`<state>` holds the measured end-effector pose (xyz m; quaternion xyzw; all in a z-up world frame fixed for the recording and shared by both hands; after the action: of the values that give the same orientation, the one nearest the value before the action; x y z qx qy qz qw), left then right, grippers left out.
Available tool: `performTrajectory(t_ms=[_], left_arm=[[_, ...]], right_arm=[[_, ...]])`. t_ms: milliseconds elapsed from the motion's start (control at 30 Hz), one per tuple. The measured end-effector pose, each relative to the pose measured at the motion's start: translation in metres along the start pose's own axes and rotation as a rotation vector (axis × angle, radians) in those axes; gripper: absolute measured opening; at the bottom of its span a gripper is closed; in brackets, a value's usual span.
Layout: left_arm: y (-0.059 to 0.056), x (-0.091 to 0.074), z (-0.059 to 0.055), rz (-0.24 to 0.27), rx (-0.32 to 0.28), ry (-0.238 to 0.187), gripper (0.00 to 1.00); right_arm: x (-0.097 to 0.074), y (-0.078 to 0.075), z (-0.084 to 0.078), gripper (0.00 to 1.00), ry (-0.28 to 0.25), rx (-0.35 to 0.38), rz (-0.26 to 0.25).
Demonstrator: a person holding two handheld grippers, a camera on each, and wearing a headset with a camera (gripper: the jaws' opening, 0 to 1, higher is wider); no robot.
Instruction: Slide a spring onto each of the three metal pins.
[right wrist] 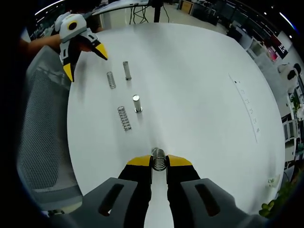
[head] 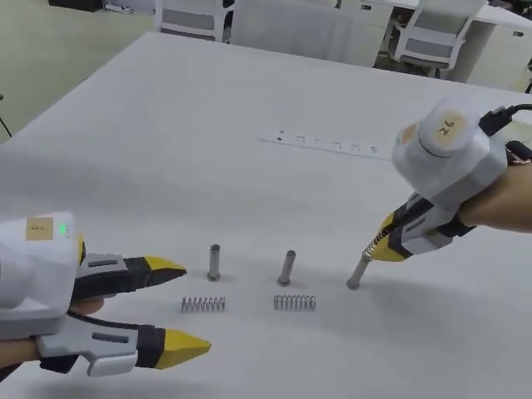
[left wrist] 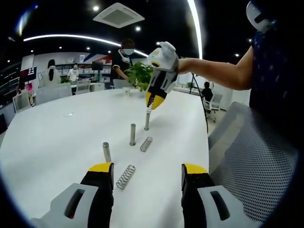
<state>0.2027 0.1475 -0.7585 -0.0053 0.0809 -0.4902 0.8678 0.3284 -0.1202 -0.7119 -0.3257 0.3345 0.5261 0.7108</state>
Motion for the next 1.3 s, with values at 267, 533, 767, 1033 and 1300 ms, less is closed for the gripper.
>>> performTrajectory(t_ms=[267,533,767,1033,1300], left_arm=[[-0.001,0.000,-0.001,0.000,-0.003,0.002,0.52],[-0.001,0.001,-0.001,-0.002,-0.002,0.003,0.52],[-0.002,0.002,0.000,-0.003,0.000,0.002,0.52],[-0.002,0.001,-0.001,-0.001,0.000,0.004,0.51],[-0.001,0.001,-0.001,-0.003,-0.001,0.004,0.51]], right_arm=[[0.010,0.000,-0.002,0.09,0.022,0.002,0.018],[0.021,0.000,-0.007,0.09,0.046,0.005,0.033],[0.031,0.001,-0.010,0.09,0.059,0.014,0.047],[0.042,0.003,-0.015,0.09,0.074,0.028,0.055],[0.047,0.003,-0.019,0.09,0.088,0.036,0.054]])
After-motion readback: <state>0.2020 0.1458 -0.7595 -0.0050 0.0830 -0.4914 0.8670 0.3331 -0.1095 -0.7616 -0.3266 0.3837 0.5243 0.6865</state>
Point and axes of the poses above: the centre of the closed fingertips' face, and the gripper's own axes: x roughly forward along the fingers, y roughly to its left, z roughly out of its top, the point moved 8 cm from there along -x, roughly backward along the fingers, and after that the axes turned 13 degrees about -y, right-handed, at the moved point
